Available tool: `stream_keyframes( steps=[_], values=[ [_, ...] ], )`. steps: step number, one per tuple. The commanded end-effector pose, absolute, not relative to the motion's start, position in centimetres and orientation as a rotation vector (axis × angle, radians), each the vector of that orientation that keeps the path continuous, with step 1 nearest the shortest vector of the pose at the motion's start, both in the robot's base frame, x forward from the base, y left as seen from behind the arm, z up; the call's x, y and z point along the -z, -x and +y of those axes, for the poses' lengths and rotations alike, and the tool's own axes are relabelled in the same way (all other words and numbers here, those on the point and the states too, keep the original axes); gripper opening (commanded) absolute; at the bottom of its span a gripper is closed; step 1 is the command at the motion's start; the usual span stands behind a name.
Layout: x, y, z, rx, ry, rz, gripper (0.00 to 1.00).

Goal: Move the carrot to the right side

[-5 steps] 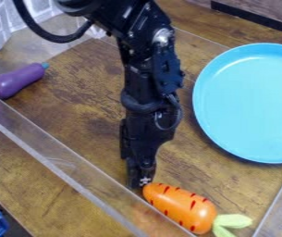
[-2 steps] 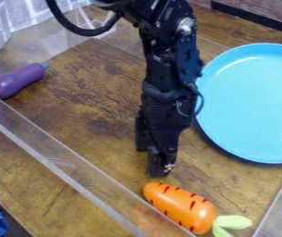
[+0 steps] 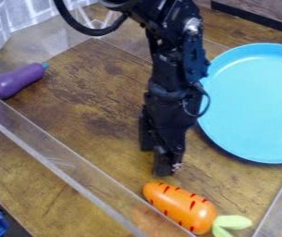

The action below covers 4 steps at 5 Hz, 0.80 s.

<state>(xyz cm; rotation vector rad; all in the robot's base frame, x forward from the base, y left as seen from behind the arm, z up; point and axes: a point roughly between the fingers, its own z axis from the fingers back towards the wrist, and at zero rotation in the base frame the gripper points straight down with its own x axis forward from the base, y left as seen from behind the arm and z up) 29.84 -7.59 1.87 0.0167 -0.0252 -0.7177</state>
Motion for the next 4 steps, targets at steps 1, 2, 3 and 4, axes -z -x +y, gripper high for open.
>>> stream_keyframes(
  steps=[1, 2, 3, 4],
  values=[
    [-2.2, -29.7, -9.6, 0.828, -0.027, -0.047, 1.00],
    [-2.2, -29.7, -10.3, 0.910, -0.031, -0.047, 1.00],
    [-2.2, -29.8, -11.0, 0.966, -0.029, -0.045, 1.00],
    [-2.2, -29.8, -11.0, 0.984, -0.026, -0.050, 1.00]
  ],
)
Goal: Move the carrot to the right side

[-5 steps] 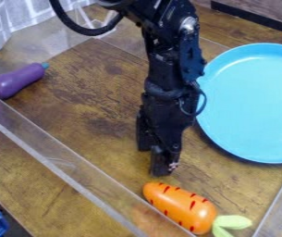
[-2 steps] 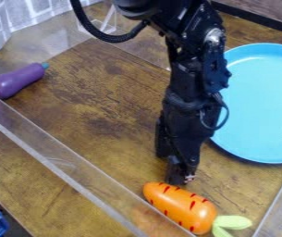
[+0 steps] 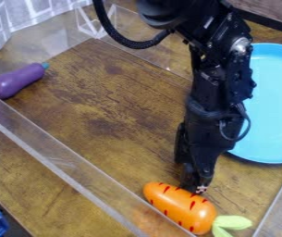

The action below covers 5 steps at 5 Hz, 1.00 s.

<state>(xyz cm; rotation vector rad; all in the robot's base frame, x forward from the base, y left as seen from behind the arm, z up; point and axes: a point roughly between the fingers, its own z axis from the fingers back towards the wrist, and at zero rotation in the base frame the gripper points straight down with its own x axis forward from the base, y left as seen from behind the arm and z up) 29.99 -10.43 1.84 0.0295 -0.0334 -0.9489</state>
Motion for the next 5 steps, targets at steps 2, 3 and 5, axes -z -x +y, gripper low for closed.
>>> stream_keyframes(
  steps=[2, 3, 5],
  values=[
    [-2.3, -29.3, -12.7, 0.946, -0.023, -0.058, 1.00],
    [-2.4, -29.7, -13.4, 0.887, -0.023, -0.062, 1.00],
    [-2.3, -30.6, -14.7, 0.767, -0.022, -0.073, 1.00]
  ],
)
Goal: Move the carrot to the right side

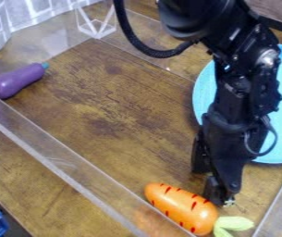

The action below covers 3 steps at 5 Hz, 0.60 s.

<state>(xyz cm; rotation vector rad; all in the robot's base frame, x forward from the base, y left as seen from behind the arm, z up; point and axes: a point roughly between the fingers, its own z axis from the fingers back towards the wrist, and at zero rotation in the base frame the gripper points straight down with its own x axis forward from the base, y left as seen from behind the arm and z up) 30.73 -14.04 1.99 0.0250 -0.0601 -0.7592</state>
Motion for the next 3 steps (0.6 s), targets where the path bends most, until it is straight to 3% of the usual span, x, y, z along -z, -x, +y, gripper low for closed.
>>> stream_keyframes(
  steps=[1, 3],
  values=[
    [-2.2, -30.0, -15.2, 0.784, -0.019, -0.076, 1.00],
    [-2.2, -28.9, -16.2, 0.821, -0.018, -0.071, 1.00]
  ],
)
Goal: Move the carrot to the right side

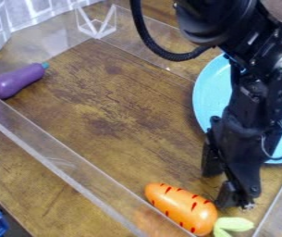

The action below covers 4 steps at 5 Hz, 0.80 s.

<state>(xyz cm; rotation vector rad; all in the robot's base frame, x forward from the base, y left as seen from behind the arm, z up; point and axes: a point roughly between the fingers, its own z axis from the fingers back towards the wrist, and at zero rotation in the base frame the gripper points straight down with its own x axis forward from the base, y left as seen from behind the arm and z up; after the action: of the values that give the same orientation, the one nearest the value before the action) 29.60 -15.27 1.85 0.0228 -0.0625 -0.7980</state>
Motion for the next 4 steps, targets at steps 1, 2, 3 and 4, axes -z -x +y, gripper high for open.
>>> stream_keyframes(
  steps=[1, 2, 3, 4],
  values=[
    [-2.25, -28.46, -16.60, 0.839, -0.018, -0.065, 1.00],
    [-2.32, -28.89, -17.06, 0.816, -0.022, -0.059, 1.00],
    [-2.32, -29.32, -17.54, 0.793, -0.026, -0.054, 1.00],
    [-2.28, -29.34, -17.54, 0.722, -0.030, -0.047, 1.00]
  ],
)
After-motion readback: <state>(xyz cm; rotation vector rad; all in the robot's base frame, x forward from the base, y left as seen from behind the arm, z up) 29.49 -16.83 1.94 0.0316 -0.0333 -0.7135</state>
